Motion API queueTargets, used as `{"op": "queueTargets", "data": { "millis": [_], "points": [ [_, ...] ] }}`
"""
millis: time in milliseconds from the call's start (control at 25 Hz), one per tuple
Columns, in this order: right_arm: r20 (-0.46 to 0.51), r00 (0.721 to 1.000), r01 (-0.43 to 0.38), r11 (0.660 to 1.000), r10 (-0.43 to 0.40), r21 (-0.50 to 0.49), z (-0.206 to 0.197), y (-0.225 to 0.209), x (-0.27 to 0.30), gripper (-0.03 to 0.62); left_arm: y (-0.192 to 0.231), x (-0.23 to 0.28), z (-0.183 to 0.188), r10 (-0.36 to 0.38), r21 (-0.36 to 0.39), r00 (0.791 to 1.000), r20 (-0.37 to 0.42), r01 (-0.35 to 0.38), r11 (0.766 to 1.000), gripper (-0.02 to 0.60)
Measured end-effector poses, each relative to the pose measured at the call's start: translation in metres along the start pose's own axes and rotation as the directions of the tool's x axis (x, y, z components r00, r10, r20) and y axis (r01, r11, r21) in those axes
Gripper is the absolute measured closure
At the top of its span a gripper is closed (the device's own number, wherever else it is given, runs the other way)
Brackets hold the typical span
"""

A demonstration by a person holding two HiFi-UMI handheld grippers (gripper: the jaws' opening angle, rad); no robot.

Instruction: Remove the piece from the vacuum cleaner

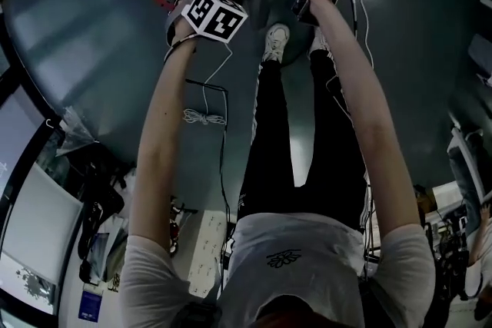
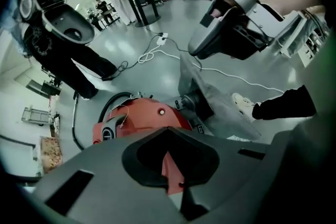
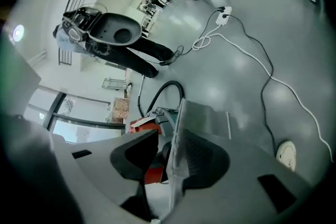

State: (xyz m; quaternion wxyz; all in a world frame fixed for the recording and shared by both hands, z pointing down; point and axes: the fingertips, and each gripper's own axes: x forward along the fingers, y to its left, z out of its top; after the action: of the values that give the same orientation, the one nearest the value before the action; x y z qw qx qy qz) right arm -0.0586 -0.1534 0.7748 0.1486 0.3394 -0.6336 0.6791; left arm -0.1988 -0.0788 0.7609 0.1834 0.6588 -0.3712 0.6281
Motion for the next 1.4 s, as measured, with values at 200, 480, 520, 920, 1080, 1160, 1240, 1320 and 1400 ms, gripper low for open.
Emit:
{"op": "queueTargets", "data": {
  "millis": [200, 480, 520, 920, 1080, 1160, 1240, 1320, 1400],
  "points": [
    [-0.025, 0.994, 0.108, 0.993, -0.108, 0.035, 0.002, -0.020, 0.033, 0.439, -0.003, 0.006, 0.002, -0.021, 0.094, 0.997, -0.069, 0.027, 0.995, 0.578],
    [-0.071, 0.976, 0.204, 0.978, -0.207, -0.050, -0.014, -0.026, 0.054, 0.447, -0.005, -0.001, 0.000, -0.056, 0.120, 0.995, -0.077, 0.065, 0.991, 0.578],
    [-0.073, 0.972, 0.217, 0.971, -0.224, -0.101, -0.015, -0.026, 0.051, 0.518, -0.005, -0.003, 0.001, -0.055, 0.118, 0.996, -0.071, 0.063, 0.991, 0.578],
    [-0.116, 0.965, 0.198, 0.940, -0.237, -0.277, -0.038, -0.050, 0.035, 0.568, -0.004, 0.000, 0.000, -0.055, 0.123, 0.996, -0.070, 0.063, 0.990, 0.577],
    [-0.128, 0.966, 0.178, 0.938, -0.224, -0.297, -0.044, -0.051, 0.035, 0.568, -0.004, 0.001, -0.002, -0.042, 0.124, 0.995, -0.085, 0.053, 0.991, 0.578],
    [-0.130, 0.969, 0.167, 0.946, -0.210, -0.278, -0.047, -0.053, 0.033, 0.568, -0.005, 0.000, -0.002, -0.045, 0.118, 0.994, -0.097, 0.056, 0.991, 0.578],
    [-0.129, 0.973, 0.153, 0.952, -0.193, -0.267, -0.048, -0.055, 0.031, 0.568, -0.006, 0.001, -0.002, -0.054, 0.131, 0.992, -0.116, 0.069, 0.989, 0.578],
    [-0.128, 0.976, 0.138, 0.956, -0.176, -0.259, -0.048, -0.056, 0.029, 0.568, -0.006, 0.002, -0.001, -0.069, 0.135, 0.989, -0.129, 0.086, 0.987, 0.578],
    [-0.129, 0.977, 0.129, 0.955, -0.168, -0.268, -0.050, -0.057, 0.028, 0.568, -0.006, 0.003, -0.001, -0.072, 0.132, 0.988, -0.134, 0.089, 0.987, 0.578]
  ]
}}
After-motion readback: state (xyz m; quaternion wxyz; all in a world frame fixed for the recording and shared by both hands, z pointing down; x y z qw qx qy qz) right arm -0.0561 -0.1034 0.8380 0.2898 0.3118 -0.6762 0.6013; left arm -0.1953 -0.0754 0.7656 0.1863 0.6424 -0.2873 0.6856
